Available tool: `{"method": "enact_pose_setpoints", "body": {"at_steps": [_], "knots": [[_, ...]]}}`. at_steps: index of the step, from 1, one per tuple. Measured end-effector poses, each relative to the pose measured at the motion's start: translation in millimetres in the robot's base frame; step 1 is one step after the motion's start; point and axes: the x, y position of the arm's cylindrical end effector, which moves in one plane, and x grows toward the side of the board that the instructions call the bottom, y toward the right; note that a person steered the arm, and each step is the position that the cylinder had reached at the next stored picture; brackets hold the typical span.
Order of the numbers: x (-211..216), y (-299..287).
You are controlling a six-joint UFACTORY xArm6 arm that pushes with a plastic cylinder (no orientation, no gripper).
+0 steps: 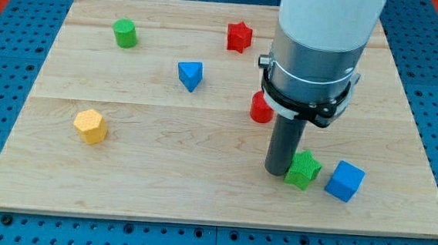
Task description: Push the red circle towards green star
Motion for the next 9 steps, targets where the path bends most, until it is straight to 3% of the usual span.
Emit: {"method": "enact_pose_setpoints", "body": {"at_steps": [1,2,3,4,5,6,7,8,9], "knots": [[-5.6,-16.3],[-37.3,-84.8],[-64.6,-41.8],[-65.6,-10.8],[-95.5,28.9],[-154.6,33.2],[-167.6,-27.4],[-162.7,-49.9],[-144.7,-36.5]]}}
